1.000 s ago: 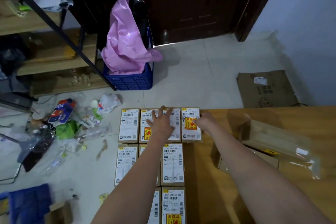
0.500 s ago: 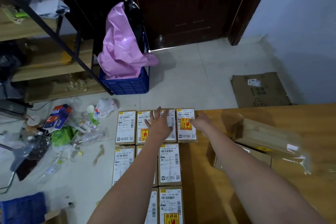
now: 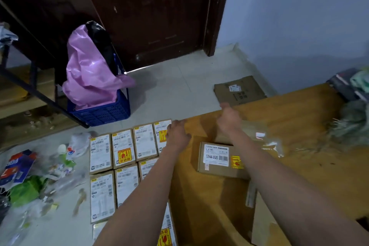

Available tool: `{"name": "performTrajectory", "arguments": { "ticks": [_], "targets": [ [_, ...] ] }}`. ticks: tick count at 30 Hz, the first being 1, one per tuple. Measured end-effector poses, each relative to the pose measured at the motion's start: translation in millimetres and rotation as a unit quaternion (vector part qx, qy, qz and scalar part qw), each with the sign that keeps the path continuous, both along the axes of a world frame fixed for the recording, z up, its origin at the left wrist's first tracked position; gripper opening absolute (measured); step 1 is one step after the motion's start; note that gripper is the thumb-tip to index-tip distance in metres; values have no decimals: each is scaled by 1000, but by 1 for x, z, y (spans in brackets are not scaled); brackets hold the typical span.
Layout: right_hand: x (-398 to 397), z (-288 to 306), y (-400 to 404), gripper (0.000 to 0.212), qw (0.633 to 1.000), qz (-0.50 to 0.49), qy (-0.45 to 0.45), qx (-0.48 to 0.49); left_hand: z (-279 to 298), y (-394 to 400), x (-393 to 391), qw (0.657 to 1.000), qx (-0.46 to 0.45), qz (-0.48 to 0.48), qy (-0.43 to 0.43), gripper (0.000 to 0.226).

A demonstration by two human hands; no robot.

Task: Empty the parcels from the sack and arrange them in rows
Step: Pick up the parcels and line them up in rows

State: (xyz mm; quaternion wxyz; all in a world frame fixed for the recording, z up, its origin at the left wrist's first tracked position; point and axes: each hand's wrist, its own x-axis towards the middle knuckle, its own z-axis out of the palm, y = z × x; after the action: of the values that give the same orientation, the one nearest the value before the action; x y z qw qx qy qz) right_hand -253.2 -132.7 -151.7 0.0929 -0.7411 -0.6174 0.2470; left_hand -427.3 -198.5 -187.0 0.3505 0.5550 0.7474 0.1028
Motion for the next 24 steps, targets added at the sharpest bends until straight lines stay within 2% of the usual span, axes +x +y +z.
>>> {"name": "performTrajectory", "arguments": {
  "ticks": [3,6,11,14,16,18,20,24],
  "targets": [
    [53,10,-10,52,997,-66,-26,34,-8,1,35,998,-29,3,-56,63],
    [113,11,-33,52,987,-150,-45,32,-19,-4,64,987,-106,42,-110,69],
    [199,-6,-94,60,953,-275,-36,-124,-46,-26,96,971,-177,82,-136,85],
    [218,-19,-124,54,935,-224,-47,-270,-55,-36,103,965,-187,113,-143,89],
    [219,-26,-139,46,913,-188,-10,-363,-59,-39,105,961,-188,132,-152,90],
    [216,-35,-149,42,912,-157,18,-378,-57,-41,108,960,-184,137,-162,88],
    [211,-36,-155,42,910,-112,-11,-398,-55,-43,112,960,-175,139,-168,87],
    [214,-55,-155,48,924,-129,-36,-357,-52,-43,121,963,-181,119,-159,84]
  ]
}}
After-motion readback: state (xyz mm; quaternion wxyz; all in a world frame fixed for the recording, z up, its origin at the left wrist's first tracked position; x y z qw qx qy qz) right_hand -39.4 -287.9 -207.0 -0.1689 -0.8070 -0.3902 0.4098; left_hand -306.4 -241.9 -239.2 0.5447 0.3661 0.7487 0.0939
